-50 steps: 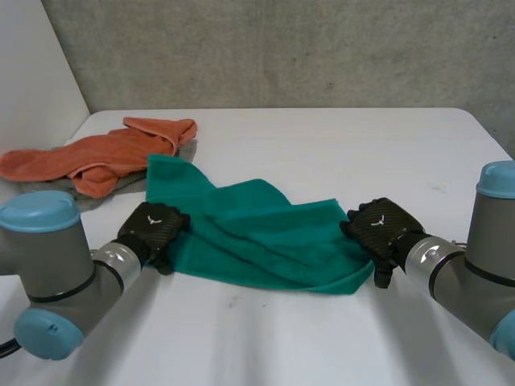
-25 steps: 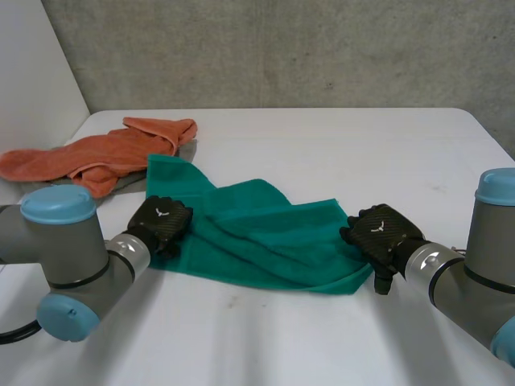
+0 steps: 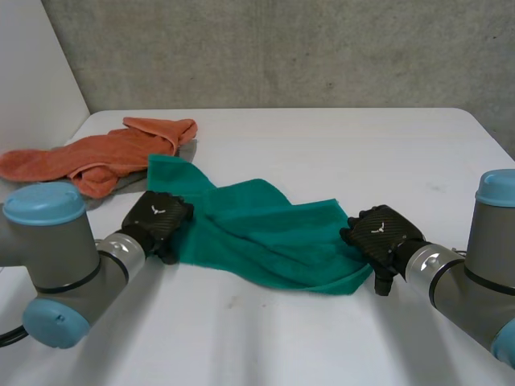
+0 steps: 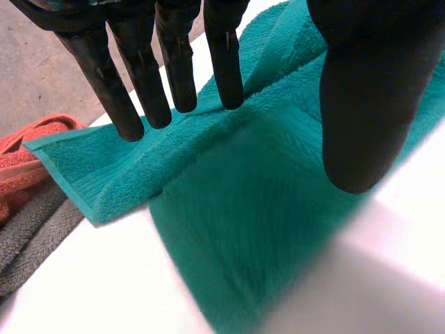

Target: Fold the laundry.

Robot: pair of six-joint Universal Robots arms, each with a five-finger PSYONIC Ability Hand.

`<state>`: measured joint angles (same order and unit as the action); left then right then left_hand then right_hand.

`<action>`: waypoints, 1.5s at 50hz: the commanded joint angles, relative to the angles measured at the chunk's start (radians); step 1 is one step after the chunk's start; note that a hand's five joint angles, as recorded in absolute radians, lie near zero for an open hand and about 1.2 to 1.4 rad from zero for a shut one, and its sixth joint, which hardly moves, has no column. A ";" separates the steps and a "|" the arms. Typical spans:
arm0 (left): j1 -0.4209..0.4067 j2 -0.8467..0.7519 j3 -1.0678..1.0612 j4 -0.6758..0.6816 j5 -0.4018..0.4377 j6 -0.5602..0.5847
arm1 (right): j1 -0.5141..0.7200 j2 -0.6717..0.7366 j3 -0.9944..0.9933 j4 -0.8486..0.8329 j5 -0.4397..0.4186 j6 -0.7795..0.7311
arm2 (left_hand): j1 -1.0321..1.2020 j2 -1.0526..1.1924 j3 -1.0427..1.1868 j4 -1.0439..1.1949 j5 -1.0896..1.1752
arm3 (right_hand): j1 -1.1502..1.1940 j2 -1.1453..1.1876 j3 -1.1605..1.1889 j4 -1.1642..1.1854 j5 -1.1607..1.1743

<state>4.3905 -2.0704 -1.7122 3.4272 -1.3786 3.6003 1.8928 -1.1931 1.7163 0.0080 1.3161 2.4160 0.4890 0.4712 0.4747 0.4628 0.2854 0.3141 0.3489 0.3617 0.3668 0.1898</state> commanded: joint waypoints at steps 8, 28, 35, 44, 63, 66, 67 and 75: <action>0.009 -0.053 0.031 0.012 0.000 0.003 | 0.003 0.000 0.003 0.000 -0.001 0.000 | 0.027 0.045 0.041 0.053 0.056 | 0.109 0.074 0.061 0.056 0.058; 0.000 -0.117 0.088 0.012 -0.002 0.003 | 0.000 0.003 0.009 -0.006 -0.001 0.000 | 0.502 0.520 0.516 0.528 0.531 | 0.109 0.074 0.061 0.056 0.058; -0.002 -0.117 0.088 0.010 -0.003 0.003 | 0.000 0.003 0.011 -0.006 0.000 0.000 | 0.907 0.924 0.921 0.933 0.936 | 0.106 0.071 0.058 0.053 0.055; -0.002 0.045 0.049 -0.002 -0.014 -0.006 | -0.003 -0.005 -0.024 -0.005 0.008 0.000 | 0.907 0.925 0.922 0.933 0.936 | 0.100 0.065 0.052 0.047 0.050; -0.020 0.365 -0.003 -0.098 -0.005 -0.017 | -0.018 0.188 -0.380 0.295 -0.242 -0.255 | 0.907 0.925 0.922 0.933 0.936 | -0.027 -0.061 -0.074 -0.079 -0.077; -0.031 0.369 0.006 -0.111 -0.008 -0.017 | -0.017 0.236 -0.409 0.339 -0.273 -0.229 | 0.907 0.925 0.922 0.933 0.936 | -0.018 -0.053 -0.065 -0.070 -0.068; -0.034 0.371 0.011 -0.114 -0.010 -0.017 | -0.012 0.260 -0.420 0.352 -0.276 -0.200 | 0.907 0.925 0.922 0.933 0.936 | -0.015 -0.050 -0.062 -0.068 -0.065; -0.074 0.414 0.084 -0.173 -0.014 -0.081 | -0.004 0.291 -0.405 0.331 -0.288 -0.006 | 0.907 0.925 0.922 0.933 0.936 | 0.006 -0.029 -0.042 -0.047 -0.044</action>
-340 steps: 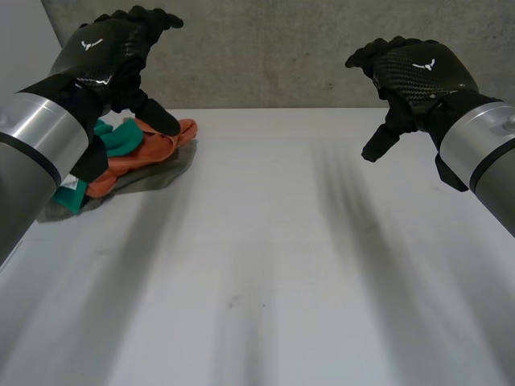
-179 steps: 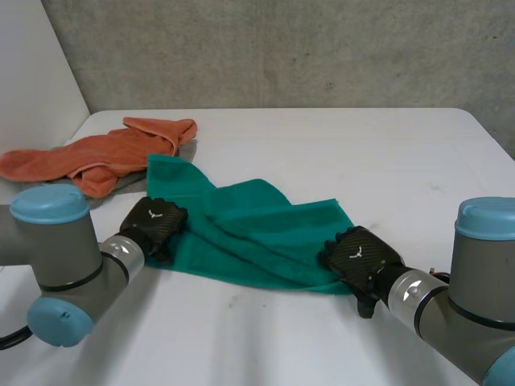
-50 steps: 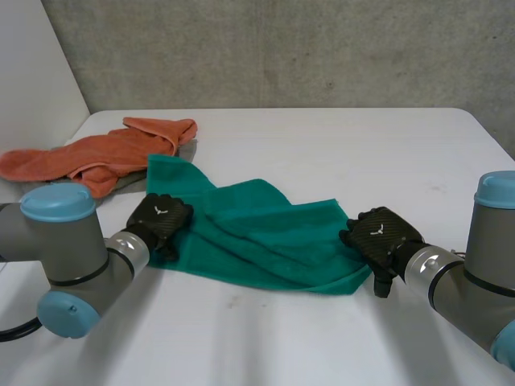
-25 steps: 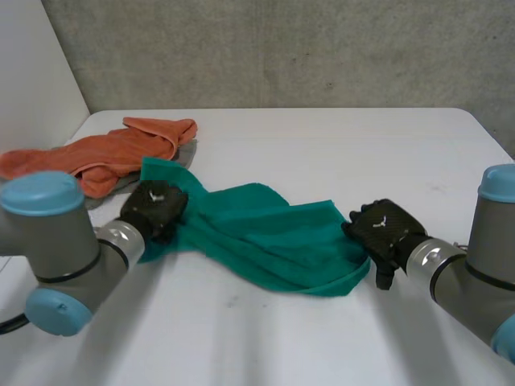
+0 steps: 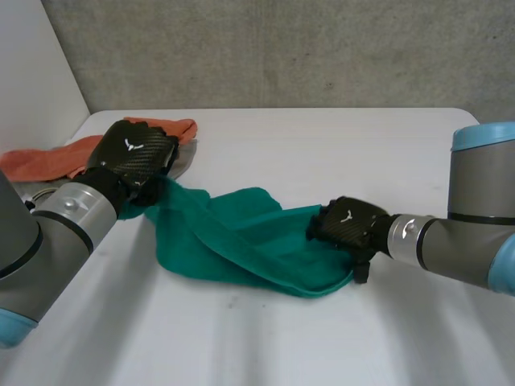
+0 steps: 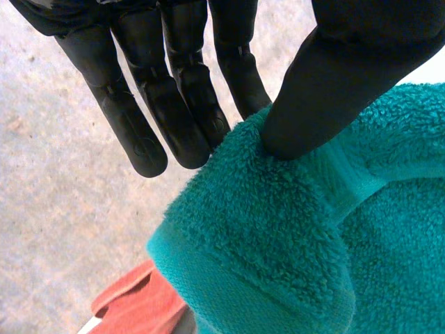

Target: Fold the laundry.

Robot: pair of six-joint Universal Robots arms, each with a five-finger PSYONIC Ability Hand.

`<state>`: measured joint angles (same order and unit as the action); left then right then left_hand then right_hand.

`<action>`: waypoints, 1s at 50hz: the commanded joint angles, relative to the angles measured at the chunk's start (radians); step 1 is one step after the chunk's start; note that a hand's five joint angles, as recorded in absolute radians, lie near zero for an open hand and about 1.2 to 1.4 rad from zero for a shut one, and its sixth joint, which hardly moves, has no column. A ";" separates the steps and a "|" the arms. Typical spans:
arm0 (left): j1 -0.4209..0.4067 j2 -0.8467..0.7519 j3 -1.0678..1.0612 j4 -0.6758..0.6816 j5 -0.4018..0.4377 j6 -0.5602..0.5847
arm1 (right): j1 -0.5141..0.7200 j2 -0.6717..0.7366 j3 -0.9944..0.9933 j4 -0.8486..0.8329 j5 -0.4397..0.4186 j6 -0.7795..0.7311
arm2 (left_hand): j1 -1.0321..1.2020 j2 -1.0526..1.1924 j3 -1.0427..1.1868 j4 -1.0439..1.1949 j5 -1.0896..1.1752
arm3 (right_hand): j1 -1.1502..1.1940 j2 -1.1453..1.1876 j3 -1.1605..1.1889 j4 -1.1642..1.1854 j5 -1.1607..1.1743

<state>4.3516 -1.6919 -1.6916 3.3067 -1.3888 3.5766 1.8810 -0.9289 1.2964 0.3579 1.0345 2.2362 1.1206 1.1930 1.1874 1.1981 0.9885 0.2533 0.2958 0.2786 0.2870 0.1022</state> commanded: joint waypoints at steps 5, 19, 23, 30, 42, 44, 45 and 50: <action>-0.036 0.067 0.119 -0.121 -0.004 -0.107 | 0.007 0.016 0.049 -0.079 -0.002 0.252 | 0.276 0.203 0.209 0.198 0.233 | 0.067 0.024 0.041 0.033 0.043; -0.027 0.143 0.202 -0.171 -0.009 -0.199 | 0.001 -0.011 0.096 -0.266 0.122 0.371 | 0.276 0.203 0.209 0.198 0.233 | 1.143 1.100 1.118 1.109 1.120; -0.024 0.163 0.205 -0.171 -0.021 -0.200 | -0.008 -0.149 0.086 -0.272 0.186 0.361 | 0.276 0.203 0.209 0.198 0.233 | 1.143 1.100 1.118 1.109 1.120; 0.003 0.184 0.201 -0.187 -0.027 -0.191 | -0.034 -0.422 0.027 -0.171 0.208 0.277 | 0.276 0.203 0.209 0.198 0.233 | 1.143 1.100 1.118 1.109 1.120; 0.048 0.037 0.170 -0.239 -0.021 -0.168 | -0.037 -0.456 -0.086 0.156 0.332 0.060 | 0.276 0.203 0.209 0.198 0.233 | 1.143 1.100 1.118 1.109 1.120; 0.048 -0.034 0.184 -0.237 -0.025 -0.141 | -0.020 -0.397 -0.118 0.139 0.372 0.053 | 0.276 0.203 0.209 0.198 0.233 | 1.143 1.100 1.118 1.109 1.120; 0.046 -0.055 0.194 -0.233 -0.025 -0.130 | -0.020 -0.371 -0.132 0.130 0.383 0.052 | 0.276 0.203 0.209 0.198 0.233 | 1.143 1.100 1.118 1.109 1.120; 0.031 -0.218 0.344 -0.155 -0.042 -0.076 | -0.014 -0.170 -0.305 0.011 0.446 0.054 | 0.276 0.203 0.209 0.198 0.233 | 1.143 1.100 1.118 1.109 1.120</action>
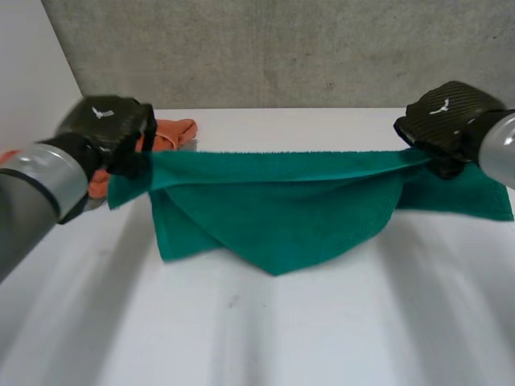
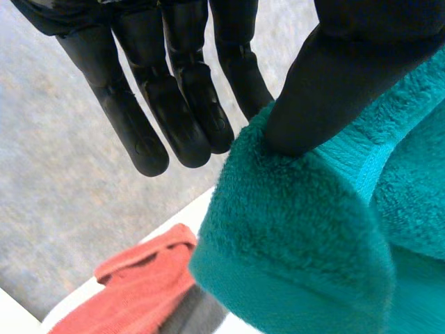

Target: Fold the laundry.

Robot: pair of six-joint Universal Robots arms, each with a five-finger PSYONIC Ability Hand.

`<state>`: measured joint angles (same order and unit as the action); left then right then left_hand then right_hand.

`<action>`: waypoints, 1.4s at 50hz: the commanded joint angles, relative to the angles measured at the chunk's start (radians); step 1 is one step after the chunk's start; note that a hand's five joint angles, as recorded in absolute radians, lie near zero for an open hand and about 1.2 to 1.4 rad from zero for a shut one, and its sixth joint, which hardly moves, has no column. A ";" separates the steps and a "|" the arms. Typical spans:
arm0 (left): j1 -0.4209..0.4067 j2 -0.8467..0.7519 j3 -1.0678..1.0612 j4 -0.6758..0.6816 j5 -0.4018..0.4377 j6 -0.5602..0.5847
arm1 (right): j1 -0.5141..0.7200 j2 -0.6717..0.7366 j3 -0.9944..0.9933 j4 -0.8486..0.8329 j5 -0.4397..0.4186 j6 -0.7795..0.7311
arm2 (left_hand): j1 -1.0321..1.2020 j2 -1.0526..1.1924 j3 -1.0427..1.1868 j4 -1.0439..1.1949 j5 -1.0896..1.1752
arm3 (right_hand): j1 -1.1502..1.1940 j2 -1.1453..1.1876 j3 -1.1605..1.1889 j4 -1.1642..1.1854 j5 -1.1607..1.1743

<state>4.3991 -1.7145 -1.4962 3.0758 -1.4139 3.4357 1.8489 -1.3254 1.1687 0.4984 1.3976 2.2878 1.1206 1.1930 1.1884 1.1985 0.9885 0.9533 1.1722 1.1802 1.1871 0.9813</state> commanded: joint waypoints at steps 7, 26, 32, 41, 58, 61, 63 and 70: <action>-0.049 -0.342 0.499 0.329 -0.114 0.069 | 0.027 0.362 -0.473 -0.480 0.188 0.065 | 0.276 0.203 0.208 0.198 0.233 | 0.443 0.224 0.216 0.209 0.240; -0.095 -0.218 0.165 0.572 -0.189 0.066 | 0.023 0.180 -0.111 -0.701 0.184 0.147 | 0.276 0.203 0.208 0.198 0.233 | 0.443 0.224 0.216 0.209 0.240; -0.089 -0.231 -0.022 0.543 -0.154 0.074 | 0.021 0.150 0.185 -0.610 0.117 0.141 | 0.276 0.203 0.208 0.198 0.233 | 0.443 0.224 0.216 0.209 0.240; -0.081 -0.418 -0.105 0.508 -0.134 0.122 | 0.016 0.279 0.373 -0.629 0.055 0.122 | 0.276 0.203 0.208 0.198 0.233 | 0.443 0.224 0.216 0.209 0.240; -0.006 -0.293 -0.259 0.423 -0.117 0.186 | -0.076 0.242 0.440 -0.626 0.046 0.136 | -0.534 -0.607 -0.602 -0.612 -0.577 | 0.443 0.224 0.216 0.209 0.240; 0.005 -0.284 -0.297 0.423 -0.077 0.185 | -0.096 0.236 0.456 -0.626 0.038 0.134 | -0.534 -0.607 -0.602 -0.612 -0.577 | 0.443 0.224 0.216 0.209 0.240; 0.011 -0.287 -0.311 0.425 -0.045 0.186 | -0.106 0.233 0.460 -0.626 0.035 0.134 | -0.534 -0.607 -0.602 -0.612 -0.577 | 0.443 0.224 0.216 0.209 0.240; 0.048 -0.306 -0.297 0.428 0.026 0.186 | -0.112 0.233 0.460 -0.623 0.034 0.131 | -0.520 -0.592 -0.587 -0.598 -0.562 | 0.443 0.224 0.216 0.209 0.240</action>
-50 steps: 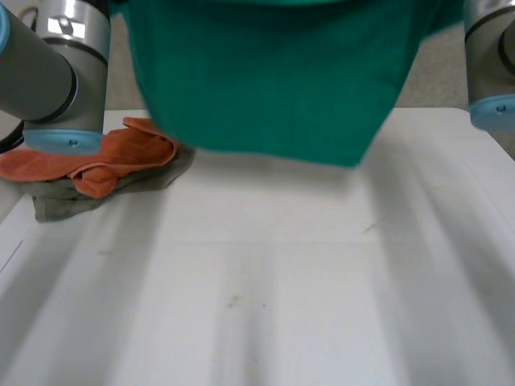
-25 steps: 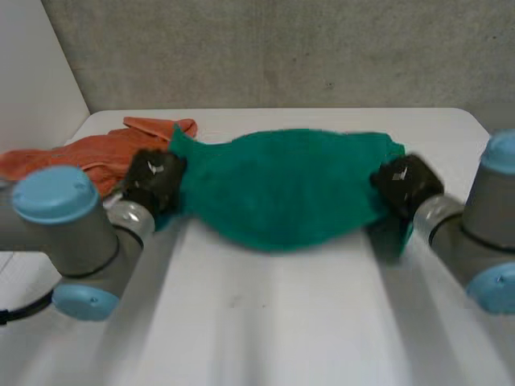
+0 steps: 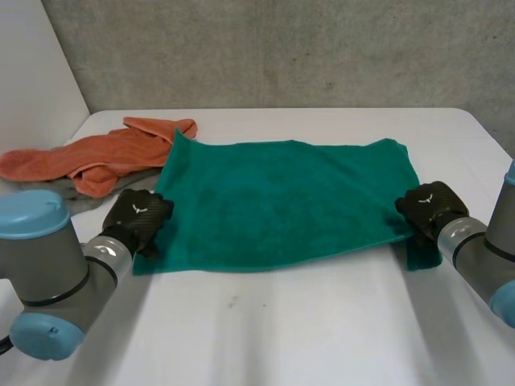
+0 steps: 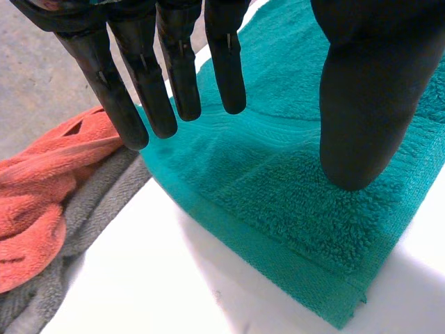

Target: Fold the laundry.

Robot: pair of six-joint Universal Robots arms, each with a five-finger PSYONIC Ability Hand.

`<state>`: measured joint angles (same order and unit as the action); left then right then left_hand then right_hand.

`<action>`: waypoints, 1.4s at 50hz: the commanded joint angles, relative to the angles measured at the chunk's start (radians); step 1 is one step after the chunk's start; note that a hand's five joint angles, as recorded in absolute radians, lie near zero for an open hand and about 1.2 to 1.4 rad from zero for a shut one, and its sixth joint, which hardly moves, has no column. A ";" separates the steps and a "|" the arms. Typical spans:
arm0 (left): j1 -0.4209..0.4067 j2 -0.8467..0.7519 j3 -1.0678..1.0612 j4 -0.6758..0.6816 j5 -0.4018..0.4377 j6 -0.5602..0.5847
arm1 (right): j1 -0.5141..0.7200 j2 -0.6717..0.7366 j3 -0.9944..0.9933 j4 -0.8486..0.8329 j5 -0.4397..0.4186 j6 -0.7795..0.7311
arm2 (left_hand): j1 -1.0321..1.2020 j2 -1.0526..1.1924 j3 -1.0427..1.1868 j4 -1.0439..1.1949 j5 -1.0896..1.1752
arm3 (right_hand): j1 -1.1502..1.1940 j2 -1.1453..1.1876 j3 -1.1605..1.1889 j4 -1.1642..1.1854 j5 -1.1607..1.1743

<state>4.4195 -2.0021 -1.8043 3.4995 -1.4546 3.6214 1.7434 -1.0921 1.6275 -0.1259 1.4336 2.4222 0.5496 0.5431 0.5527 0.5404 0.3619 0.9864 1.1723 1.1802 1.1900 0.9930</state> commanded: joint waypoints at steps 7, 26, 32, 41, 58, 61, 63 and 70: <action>0.024 -0.087 0.075 -0.008 0.094 0.000 | -0.008 0.000 0.003 0.002 -0.002 -0.003 | 0.069 0.076 0.066 0.078 0.082 | 0.410 0.224 0.216 0.206 0.229; 0.018 -0.130 0.102 -0.034 0.094 0.000 | -0.016 -0.002 0.005 0.002 -0.002 -0.003 | 0.847 0.853 0.844 0.856 0.860 | 0.410 0.224 0.216 0.206 0.229; 0.011 -0.129 0.111 -0.086 0.091 0.002 | -0.018 -0.008 0.006 0.014 0.004 -0.011 | 0.847 0.853 0.844 0.856 0.860 | 0.410 0.224 0.216 0.206 0.229; 0.015 -0.037 0.065 -0.149 0.105 0.003 | -0.024 -0.063 0.015 0.103 -0.033 -0.063 | 0.646 0.653 0.643 0.656 0.660 | 0.410 0.224 0.216 0.206 0.229; 0.017 -0.099 0.077 -0.137 0.114 0.003 | -0.028 -0.064 0.028 0.103 -0.056 -0.058 | 0.031 0.037 0.028 0.040 0.044 | 0.410 0.224 0.216 0.206 0.229; 0.021 -0.119 0.100 -0.135 0.112 0.005 | -0.028 -0.064 0.029 0.103 -0.055 -0.060 | 0.057 0.064 0.054 0.066 0.070 | 0.410 0.224 0.216 0.206 0.229; 0.026 -0.132 0.112 -0.135 0.112 0.003 | -0.028 -0.064 0.029 0.103 -0.055 -0.060 | 0.089 0.096 0.086 0.099 0.102 | 0.410 0.224 0.216 0.206 0.229; 0.026 -0.152 0.137 -0.126 0.111 0.003 | -0.028 -0.064 0.032 0.101 -0.055 -0.060 | 0.157 0.164 0.154 0.166 0.170 | 0.410 0.224 0.216 0.206 0.229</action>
<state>4.4432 -2.1351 -1.6905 3.3653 -1.3424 3.6260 1.7151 -1.1566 1.6571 -0.0237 1.3789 2.3628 0.5749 0.5669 0.5669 0.5700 0.3426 0.9864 1.1723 1.1802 1.1900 0.9930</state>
